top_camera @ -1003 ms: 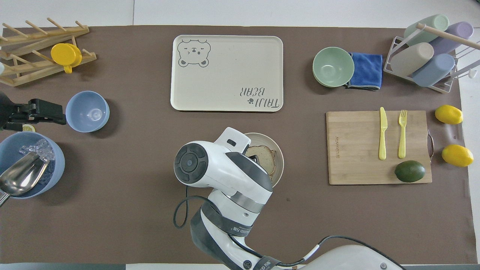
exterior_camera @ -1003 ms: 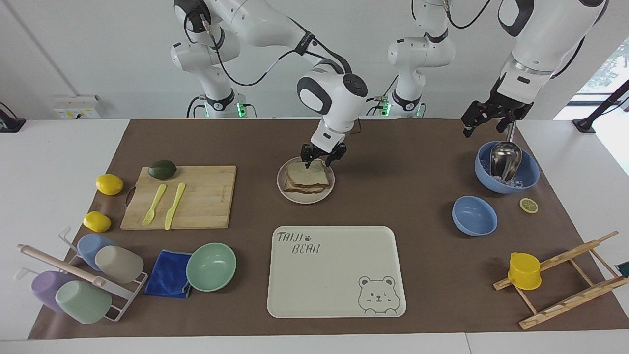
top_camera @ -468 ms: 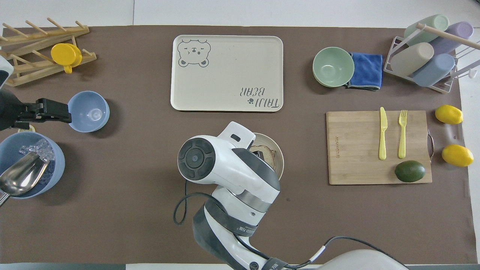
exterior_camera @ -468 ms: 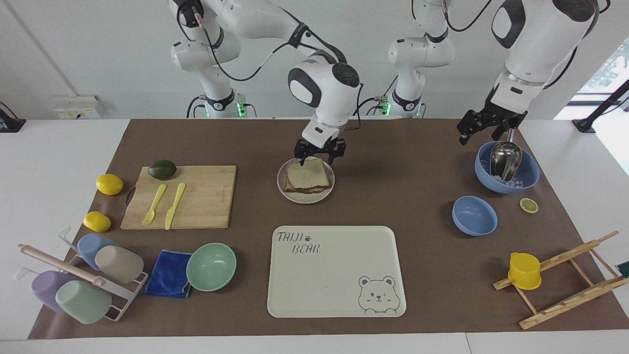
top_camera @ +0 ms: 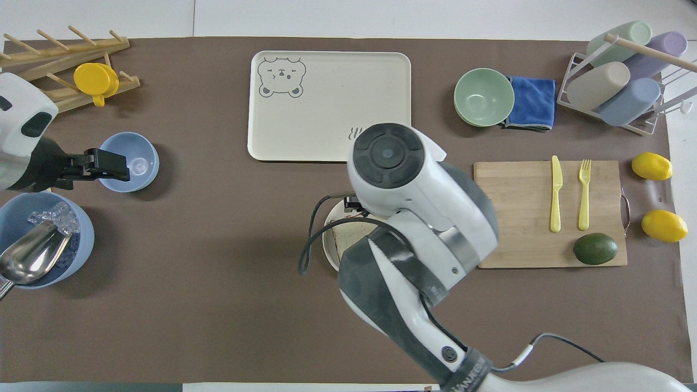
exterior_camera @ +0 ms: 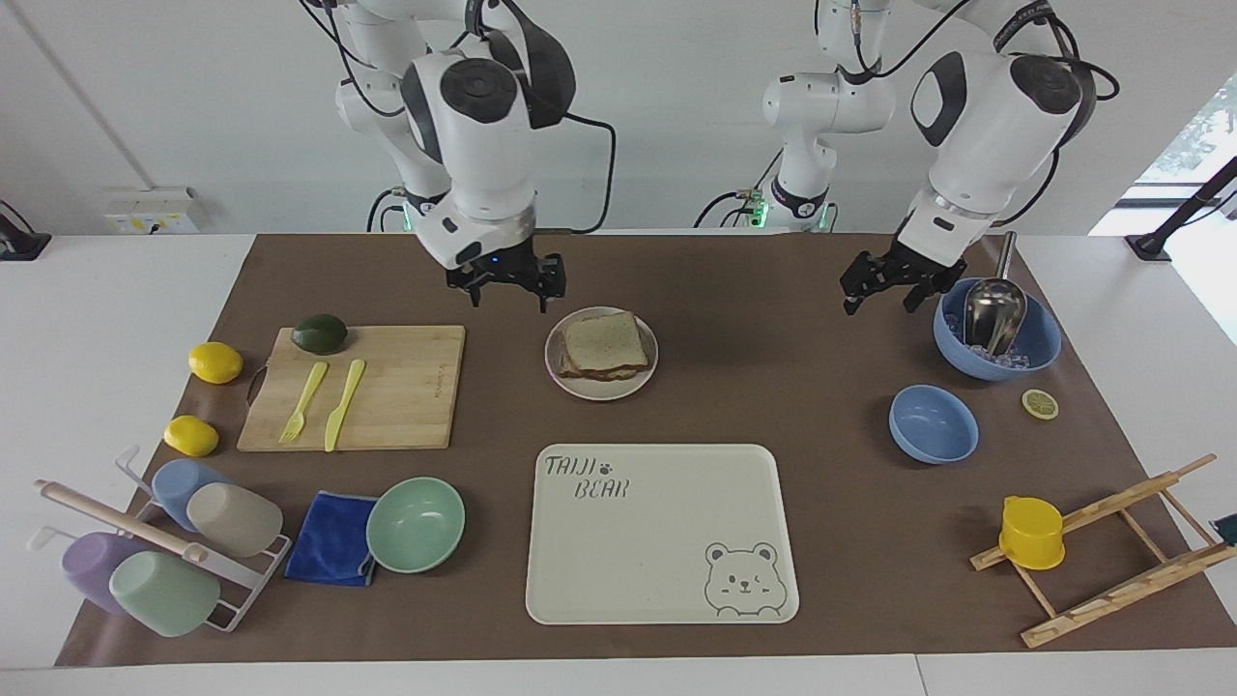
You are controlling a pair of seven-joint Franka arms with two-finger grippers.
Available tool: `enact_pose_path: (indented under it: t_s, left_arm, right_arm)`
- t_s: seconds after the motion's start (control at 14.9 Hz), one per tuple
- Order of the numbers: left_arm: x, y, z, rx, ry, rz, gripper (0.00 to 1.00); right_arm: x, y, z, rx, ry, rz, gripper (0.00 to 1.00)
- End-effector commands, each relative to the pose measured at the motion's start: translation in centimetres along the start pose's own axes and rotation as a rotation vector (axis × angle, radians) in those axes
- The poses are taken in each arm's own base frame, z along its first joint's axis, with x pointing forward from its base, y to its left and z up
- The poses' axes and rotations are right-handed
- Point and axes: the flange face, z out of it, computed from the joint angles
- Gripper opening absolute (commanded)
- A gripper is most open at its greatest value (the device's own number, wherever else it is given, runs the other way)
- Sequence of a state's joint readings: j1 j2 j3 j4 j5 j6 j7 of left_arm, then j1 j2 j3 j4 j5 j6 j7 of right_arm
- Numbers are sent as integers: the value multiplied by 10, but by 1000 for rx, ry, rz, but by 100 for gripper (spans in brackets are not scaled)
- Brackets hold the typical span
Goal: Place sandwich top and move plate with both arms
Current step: 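Withdraw the right gripper while the left gripper reaches the plate rim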
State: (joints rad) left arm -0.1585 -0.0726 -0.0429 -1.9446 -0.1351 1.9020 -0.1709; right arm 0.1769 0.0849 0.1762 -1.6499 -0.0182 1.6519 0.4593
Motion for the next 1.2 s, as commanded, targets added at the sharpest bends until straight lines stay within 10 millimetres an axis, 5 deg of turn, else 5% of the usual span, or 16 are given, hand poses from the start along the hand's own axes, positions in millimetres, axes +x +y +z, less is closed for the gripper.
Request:
enact_pose_path:
  t_s: [0.0,0.13,0.33,0.67,0.87,1.14]
  left_arm:
    - [-8,37,43,-24,1,-7,100]
    - [-9,80,83,-27,14,-17,100]
    - [-23,126,126,-23,-1,10,100]
    - [-50,146,177,-6,-23,71,100]
    - [-55,157,192,-13,-34,83,100]
    - [-65,178,210,-27,-36,107,100]
  right_arm:
    - [4,70,-22,39,-7,-33,100]
    - [6,94,-53,29,-1,-34,100]
    - [6,103,-54,-24,-21,-128,100]
    - [12,132,-52,-13,-47,-171,100]
    - [14,157,-51,-5,-66,-180,100]
    - [12,159,-59,-4,-76,-189,100]
